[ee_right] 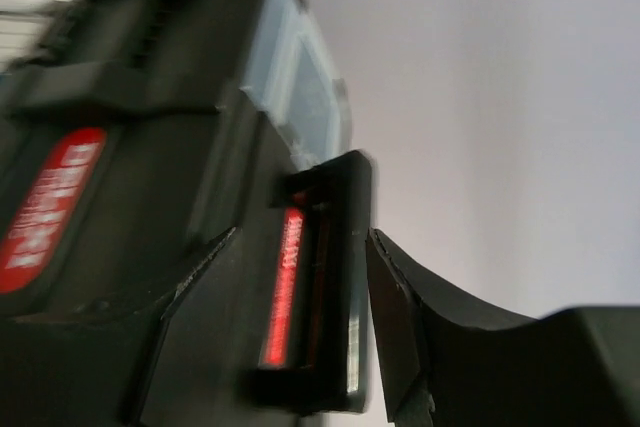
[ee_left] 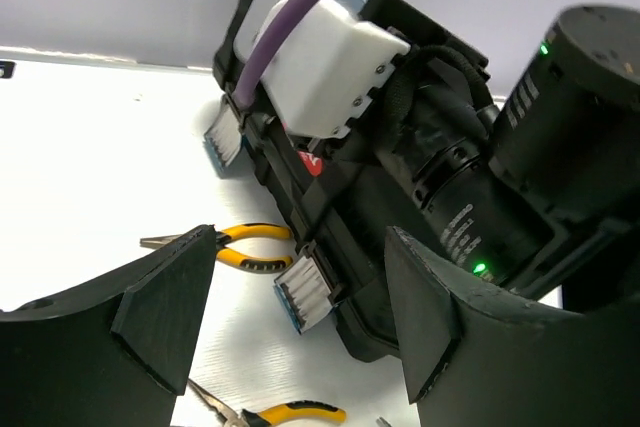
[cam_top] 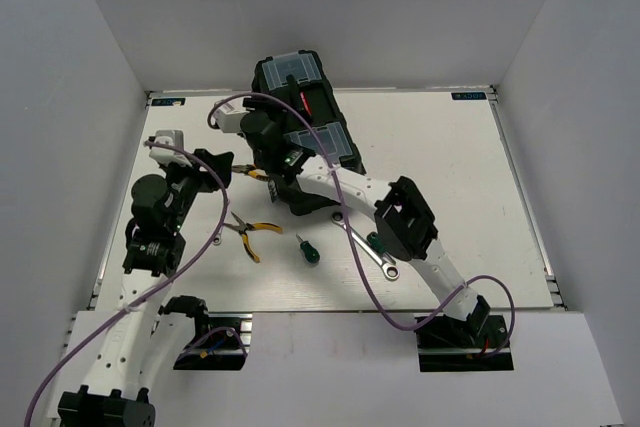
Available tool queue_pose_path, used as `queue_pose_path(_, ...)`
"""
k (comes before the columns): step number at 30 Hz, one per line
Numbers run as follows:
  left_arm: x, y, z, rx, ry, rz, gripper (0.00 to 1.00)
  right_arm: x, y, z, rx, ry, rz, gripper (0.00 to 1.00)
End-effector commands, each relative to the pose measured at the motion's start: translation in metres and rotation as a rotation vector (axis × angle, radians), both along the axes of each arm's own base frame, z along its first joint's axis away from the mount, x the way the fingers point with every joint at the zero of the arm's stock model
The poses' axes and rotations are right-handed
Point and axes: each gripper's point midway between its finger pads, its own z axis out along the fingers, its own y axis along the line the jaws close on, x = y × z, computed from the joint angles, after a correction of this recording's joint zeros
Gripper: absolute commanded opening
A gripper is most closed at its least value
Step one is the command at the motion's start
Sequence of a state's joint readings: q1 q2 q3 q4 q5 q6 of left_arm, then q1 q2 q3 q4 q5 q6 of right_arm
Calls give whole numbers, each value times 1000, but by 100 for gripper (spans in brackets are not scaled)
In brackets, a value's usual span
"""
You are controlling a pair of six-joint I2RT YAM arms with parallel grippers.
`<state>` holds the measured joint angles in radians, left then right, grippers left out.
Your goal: Sort the tools into containers
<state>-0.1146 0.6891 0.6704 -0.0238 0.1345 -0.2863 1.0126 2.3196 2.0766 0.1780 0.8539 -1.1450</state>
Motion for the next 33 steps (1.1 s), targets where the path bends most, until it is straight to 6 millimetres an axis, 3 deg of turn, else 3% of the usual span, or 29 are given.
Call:
queue_pose_path(1, -8, 10, 8, -6, -36, 56, 78, -14, -6, 22, 179, 114, 0, 58)
queue_pose_path(2, -9, 12, 11, -17, -44, 65, 78, -15, -8, 37, 210, 117, 3, 58)
queue_pose_path(5, -12, 14, 15, -19, -58, 75, 78, -16, -15, 54, 306, 166, 17, 58)
queue_pose_path(14, -18, 14, 19, -51, -75, 74, 77, 1, -47, 53, 434, 259, -26, 61)
queue_pose_path(23, -18, 12, 17, -51, -75, 65, 77, 16, -62, 28, 533, 399, -34, 61)
queue_pose_path(25, -18, 12, 17, -51, -75, 65, 77, 12, -56, 22, 565, 448, -5, 57)
queue_pose_path(27, -18, 12, 17, -51, -75, 65, 77, 17, -63, 19, 606, 472, -27, 52)
queue_pose_path(30, -18, 12, 17, -51, -75, 65, 77, 14, -65, 8, 646, 541, -24, 37)
queue_pose_path(31, -18, 12, 17, -51, -75, 65, 77, 15, -66, 6, 660, 563, -17, 27)
queue_pose_path(33, -16, 12, 15, -49, -66, 65, 77, 10, -66, 11, 710, 603, 10, 16)
